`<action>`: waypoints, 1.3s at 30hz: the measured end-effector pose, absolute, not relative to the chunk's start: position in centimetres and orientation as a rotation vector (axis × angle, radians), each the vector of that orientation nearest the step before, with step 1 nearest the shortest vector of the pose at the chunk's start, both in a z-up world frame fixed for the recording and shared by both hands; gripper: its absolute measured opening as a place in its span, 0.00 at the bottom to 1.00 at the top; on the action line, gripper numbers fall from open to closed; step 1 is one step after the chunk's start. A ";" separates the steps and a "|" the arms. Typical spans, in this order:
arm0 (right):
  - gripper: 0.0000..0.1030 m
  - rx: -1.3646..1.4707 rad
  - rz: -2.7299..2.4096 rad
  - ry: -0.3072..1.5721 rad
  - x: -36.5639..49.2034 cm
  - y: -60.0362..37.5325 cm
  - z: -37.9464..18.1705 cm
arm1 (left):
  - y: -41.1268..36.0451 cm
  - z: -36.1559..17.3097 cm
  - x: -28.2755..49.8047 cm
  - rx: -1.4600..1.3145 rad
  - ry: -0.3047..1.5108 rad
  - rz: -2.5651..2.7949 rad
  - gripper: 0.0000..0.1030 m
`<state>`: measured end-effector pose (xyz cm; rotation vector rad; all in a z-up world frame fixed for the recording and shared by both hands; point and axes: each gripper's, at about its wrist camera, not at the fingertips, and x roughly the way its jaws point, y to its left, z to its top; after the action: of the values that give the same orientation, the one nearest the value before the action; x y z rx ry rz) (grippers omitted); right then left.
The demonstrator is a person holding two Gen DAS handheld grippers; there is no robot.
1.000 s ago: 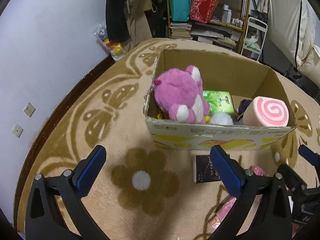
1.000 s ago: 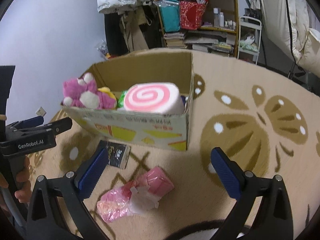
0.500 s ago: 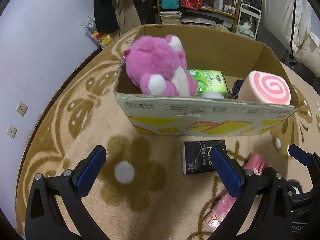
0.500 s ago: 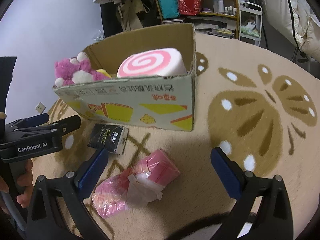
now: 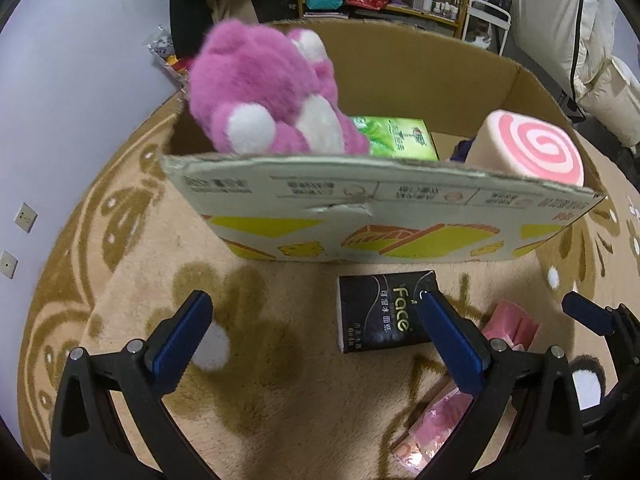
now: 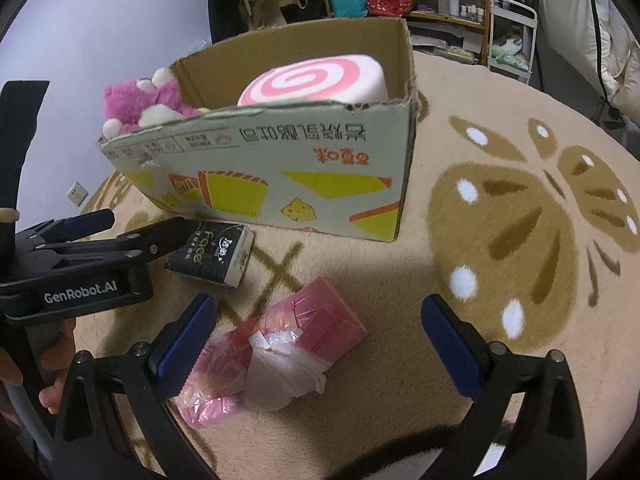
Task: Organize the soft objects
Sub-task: 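Lower left tool toward black Face tissue pack and right tool toward pink bundle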
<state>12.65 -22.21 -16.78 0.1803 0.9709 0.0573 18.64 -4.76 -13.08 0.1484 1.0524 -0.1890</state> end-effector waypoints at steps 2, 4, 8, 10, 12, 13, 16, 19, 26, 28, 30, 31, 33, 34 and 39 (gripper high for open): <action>1.00 0.175 0.058 0.981 12.7 -22.1 -17.1 | -4.9 -13.5 18.8 0.147 1.062 -0.195 1.00; 1.00 0.170 0.062 0.992 12.9 -22.0 -17.3 | -5.0 -13.8 19.0 0.147 1.069 -0.200 1.00; 1.00 0.158 0.065 1.008 12.9 -21.7 -17.8 | -5.4 -14.4 19.4 0.158 1.080 -0.212 1.00; 1.00 0.161 0.064 1.015 13.0 -21.6 -18.0 | -5.6 -14.7 19.6 0.161 1.089 -0.219 1.00; 1.00 0.166 0.049 1.011 12.9 -21.7 -18.1 | -5.8 -14.9 19.7 0.161 1.095 -0.224 1.00; 1.00 0.172 0.047 1.014 12.9 -21.7 -18.2 | -5.8 -15.0 19.7 0.161 1.096 -0.226 1.00; 1.00 0.176 0.047 1.028 12.7 -21.9 -18.6 | -6.1 -15.4 19.9 0.163 1.101 -0.233 1.00; 1.00 0.177 0.048 1.045 12.7 -21.7 -18.9 | -6.3 -15.7 20.0 0.165 1.105 -0.243 1.00; 1.00 0.169 0.061 1.050 12.4 -20.9 -19.1 | -6.7 -16.4 20.5 0.145 1.113 -0.264 1.00; 1.00 0.174 0.062 1.054 12.3 -20.7 -19.1 | -6.9 -16.7 20.4 0.148 1.123 -0.268 1.00; 1.00 0.183 0.061 1.061 12.2 -20.6 -19.2 | -7.3 -17.0 20.6 0.138 1.132 -0.277 1.00; 1.00 0.190 0.058 1.063 12.1 -20.5 -19.2 | -7.4 -17.1 20.6 0.136 1.131 -0.283 1.00; 1.00 0.199 0.049 1.058 11.9 -20.2 -19.0 | -8.2 -17.5 20.4 0.148 1.129 -0.285 1.00; 1.00 0.206 0.053 1.052 11.9 -20.2 -18.8 | -8.3 -17.6 20.4 0.155 1.129 -0.284 1.00; 0.92 0.236 0.071 1.065 12.2 -20.4 -18.8 | -9.1 -18.3 20.2 0.172 1.138 -0.276 1.00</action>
<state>12.17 -20.45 -18.76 0.2358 1.0650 0.0711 20.18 -9.13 -18.29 0.1715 1.1383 -0.2762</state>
